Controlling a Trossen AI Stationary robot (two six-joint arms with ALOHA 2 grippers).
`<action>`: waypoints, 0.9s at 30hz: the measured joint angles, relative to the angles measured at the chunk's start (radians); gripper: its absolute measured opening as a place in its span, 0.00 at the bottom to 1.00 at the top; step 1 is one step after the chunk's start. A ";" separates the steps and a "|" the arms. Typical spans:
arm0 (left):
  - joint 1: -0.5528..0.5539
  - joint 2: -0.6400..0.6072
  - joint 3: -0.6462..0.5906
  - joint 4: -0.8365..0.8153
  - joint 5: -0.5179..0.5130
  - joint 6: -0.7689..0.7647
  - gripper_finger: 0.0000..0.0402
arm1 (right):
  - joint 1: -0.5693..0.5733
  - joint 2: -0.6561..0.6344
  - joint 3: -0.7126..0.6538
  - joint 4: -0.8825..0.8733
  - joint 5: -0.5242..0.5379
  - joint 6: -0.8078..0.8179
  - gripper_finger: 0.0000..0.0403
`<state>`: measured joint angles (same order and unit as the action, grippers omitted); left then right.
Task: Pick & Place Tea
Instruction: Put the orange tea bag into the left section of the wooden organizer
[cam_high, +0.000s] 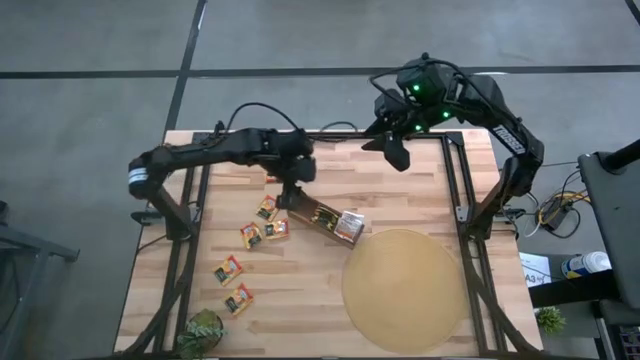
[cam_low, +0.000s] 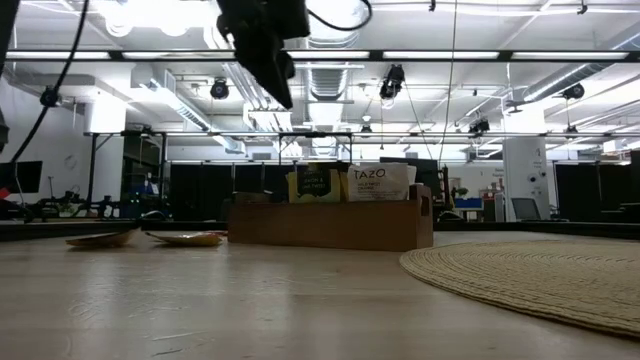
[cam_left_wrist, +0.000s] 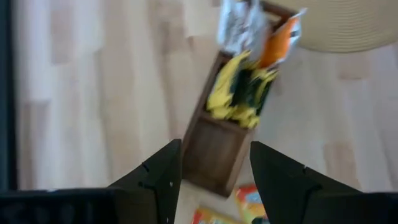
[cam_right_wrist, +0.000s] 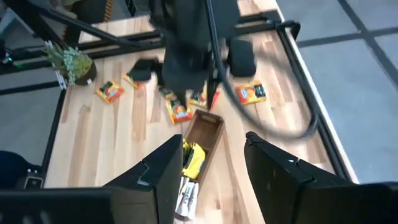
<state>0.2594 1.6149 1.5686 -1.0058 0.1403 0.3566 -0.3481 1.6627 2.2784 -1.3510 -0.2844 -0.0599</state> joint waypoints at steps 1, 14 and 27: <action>0.003 -0.018 -0.014 0.000 -0.020 -0.015 0.46 | 0.000 0.000 -0.012 0.001 0.000 0.000 0.42; 0.155 -0.340 -0.375 0.224 -0.142 -0.206 0.46 | 0.001 -0.007 -0.165 0.059 0.076 -0.004 0.42; 0.255 -0.355 -0.493 0.337 -0.138 -0.246 0.46 | 0.001 -0.221 -0.582 0.471 0.076 0.074 0.42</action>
<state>0.5144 1.2597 1.0760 -0.6687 0.0025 0.1108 -0.3473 1.4421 1.6964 -0.8800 -0.2089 0.0139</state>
